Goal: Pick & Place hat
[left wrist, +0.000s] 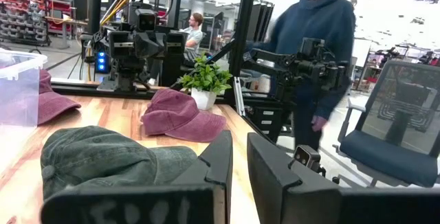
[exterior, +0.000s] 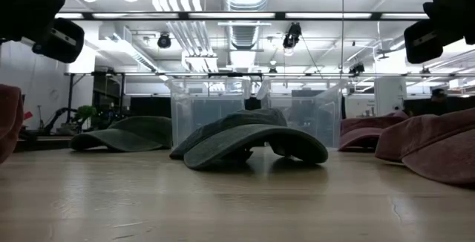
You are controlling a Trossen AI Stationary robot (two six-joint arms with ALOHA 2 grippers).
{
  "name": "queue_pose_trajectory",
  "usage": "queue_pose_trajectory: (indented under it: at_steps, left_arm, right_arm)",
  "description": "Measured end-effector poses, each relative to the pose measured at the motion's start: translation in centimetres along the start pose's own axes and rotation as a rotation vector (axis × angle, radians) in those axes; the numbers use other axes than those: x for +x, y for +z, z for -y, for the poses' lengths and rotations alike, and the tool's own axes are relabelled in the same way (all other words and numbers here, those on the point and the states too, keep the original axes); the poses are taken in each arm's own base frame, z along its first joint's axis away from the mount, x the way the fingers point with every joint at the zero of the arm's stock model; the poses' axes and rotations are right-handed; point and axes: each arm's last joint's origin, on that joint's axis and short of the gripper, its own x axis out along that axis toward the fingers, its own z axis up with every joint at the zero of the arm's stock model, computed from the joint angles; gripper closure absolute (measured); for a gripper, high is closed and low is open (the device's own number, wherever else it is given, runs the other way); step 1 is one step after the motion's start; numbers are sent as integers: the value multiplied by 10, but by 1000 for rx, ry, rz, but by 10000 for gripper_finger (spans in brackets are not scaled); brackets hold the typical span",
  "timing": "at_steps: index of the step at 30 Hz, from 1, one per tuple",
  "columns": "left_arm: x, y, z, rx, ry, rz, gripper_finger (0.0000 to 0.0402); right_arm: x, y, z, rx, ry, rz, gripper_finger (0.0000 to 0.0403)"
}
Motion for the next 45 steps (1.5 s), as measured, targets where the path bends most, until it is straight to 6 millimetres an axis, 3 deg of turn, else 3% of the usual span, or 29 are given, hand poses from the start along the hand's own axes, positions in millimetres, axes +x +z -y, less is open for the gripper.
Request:
queue_pose_trajectory:
  at_steps: [35,45]
  left_arm:
    - [0,0,0,0,0,0,362]
    - [0,0,0,0,0,0,362]
  right_arm:
    - [0,1,0,3,2,10,360]
    - [0,4,0,121,6,37,360]
